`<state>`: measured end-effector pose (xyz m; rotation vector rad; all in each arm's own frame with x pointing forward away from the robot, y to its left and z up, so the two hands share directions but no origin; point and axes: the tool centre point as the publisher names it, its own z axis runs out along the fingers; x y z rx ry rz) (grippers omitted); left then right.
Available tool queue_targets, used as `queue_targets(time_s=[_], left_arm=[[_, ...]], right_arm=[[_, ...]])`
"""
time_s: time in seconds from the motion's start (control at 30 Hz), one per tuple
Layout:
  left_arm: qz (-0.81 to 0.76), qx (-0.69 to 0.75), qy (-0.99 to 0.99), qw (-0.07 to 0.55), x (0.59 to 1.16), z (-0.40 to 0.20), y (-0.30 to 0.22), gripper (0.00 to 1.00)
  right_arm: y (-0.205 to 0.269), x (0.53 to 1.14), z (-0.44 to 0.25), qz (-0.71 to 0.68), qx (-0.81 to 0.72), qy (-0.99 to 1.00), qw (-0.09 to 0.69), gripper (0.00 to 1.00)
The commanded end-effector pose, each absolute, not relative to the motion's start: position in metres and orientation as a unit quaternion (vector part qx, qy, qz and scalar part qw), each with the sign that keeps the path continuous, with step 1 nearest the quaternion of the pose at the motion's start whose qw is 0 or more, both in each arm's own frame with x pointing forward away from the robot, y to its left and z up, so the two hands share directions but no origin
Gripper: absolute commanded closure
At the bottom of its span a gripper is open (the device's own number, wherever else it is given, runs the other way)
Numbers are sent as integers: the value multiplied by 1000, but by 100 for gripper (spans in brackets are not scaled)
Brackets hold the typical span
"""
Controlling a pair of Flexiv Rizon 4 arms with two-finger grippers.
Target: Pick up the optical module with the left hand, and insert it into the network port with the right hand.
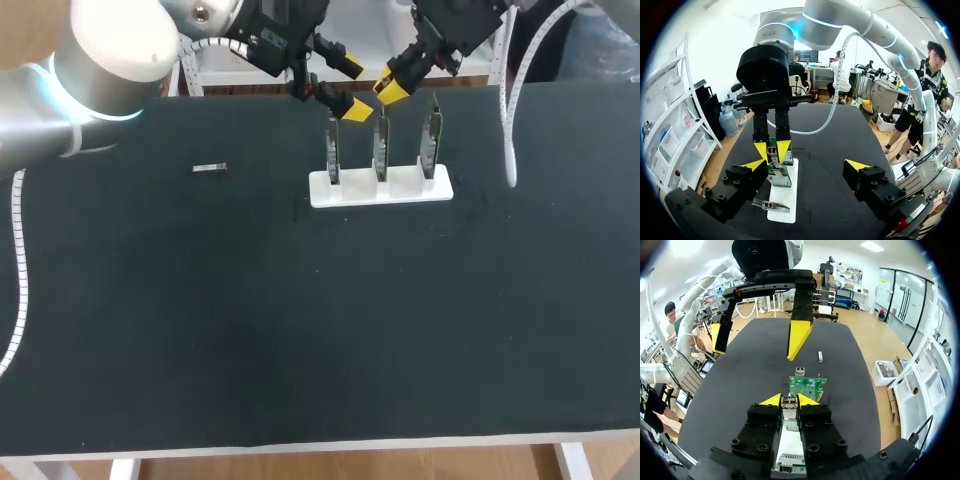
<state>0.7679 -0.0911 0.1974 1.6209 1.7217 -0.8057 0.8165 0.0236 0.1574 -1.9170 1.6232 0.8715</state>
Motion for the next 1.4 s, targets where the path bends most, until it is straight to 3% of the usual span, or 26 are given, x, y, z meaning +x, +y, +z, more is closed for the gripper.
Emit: queue_targets(time_s=[0.03, 1.4], left_arm=[[-304, 615, 656, 316, 767, 198, -92, 0], [-304, 615, 656, 316, 767, 198, -92, 0]], right_arm=[[26, 827, 159, 325, -705, 587, 233, 100], [27, 833, 155, 336, -700, 585, 232, 100]])
